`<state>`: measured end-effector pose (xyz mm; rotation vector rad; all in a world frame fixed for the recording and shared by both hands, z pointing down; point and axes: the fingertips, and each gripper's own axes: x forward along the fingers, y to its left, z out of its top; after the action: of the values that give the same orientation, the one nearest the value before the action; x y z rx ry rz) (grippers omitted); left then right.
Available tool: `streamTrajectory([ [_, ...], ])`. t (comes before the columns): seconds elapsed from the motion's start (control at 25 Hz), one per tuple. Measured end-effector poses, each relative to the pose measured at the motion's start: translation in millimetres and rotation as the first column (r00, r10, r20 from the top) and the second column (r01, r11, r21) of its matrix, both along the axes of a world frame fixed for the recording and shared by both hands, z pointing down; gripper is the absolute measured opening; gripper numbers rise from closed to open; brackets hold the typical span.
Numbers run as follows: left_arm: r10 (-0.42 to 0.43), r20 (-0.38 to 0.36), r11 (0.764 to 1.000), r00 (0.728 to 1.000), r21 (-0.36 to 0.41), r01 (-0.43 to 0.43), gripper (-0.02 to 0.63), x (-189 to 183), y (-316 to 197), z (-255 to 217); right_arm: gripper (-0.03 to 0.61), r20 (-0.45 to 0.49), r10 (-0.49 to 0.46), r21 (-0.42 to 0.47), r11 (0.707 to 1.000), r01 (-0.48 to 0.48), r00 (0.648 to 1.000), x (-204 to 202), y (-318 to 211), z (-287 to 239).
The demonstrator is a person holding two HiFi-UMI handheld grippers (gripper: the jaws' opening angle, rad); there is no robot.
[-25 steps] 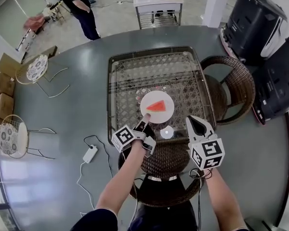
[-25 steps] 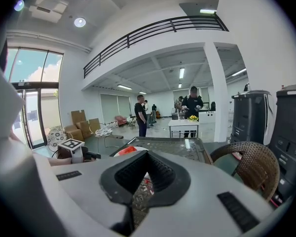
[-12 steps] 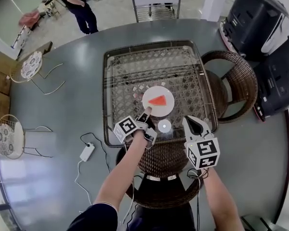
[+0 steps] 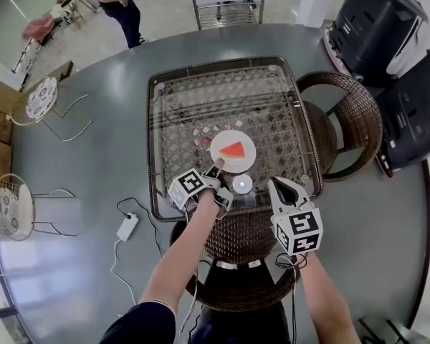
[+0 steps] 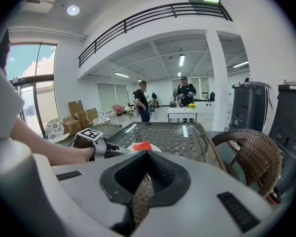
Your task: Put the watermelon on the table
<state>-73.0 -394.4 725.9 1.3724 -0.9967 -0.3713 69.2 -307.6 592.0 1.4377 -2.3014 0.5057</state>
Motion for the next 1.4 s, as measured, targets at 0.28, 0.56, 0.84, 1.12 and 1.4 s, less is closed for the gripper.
streamTrajectory([
  [0.28, 0.012, 0.030, 1.000, 0.999, -0.027, -0.011, 0.017, 4, -1, 6, 0.003, 0.001, 0.009, -0.006, 1.000, -0.009, 1.000, 10, 2, 0],
  [0.56, 0.025, 0.088, 0.999, 0.996, -0.049, -0.020, 0.015, 4, -4, 10, 0.003, 0.007, 0.017, -0.006, 1.000, -0.017, 1.000, 13, 3, -3],
  [0.84, 0.059, 0.228, 0.996, 0.972, -0.071, -0.044, 0.017, 2, -1, 16, 0.003, 0.014, 0.013, -0.007, 1.000, -0.013, 1.000, 13, 6, -1],
  [1.12, 0.149, 0.470, 0.989, 0.870, -0.082, -0.125, 0.058, -2, 0, 18, 0.003, 0.018, 0.013, -0.011, 1.000, -0.012, 1.000, 13, 7, -2],
  [1.4, 0.214, 0.620, 0.976, 0.755, -0.097, -0.196, 0.093, -4, 0, 21, 0.003, 0.021, 0.016, -0.011, 1.000, -0.016, 1.000, 15, 9, -4],
])
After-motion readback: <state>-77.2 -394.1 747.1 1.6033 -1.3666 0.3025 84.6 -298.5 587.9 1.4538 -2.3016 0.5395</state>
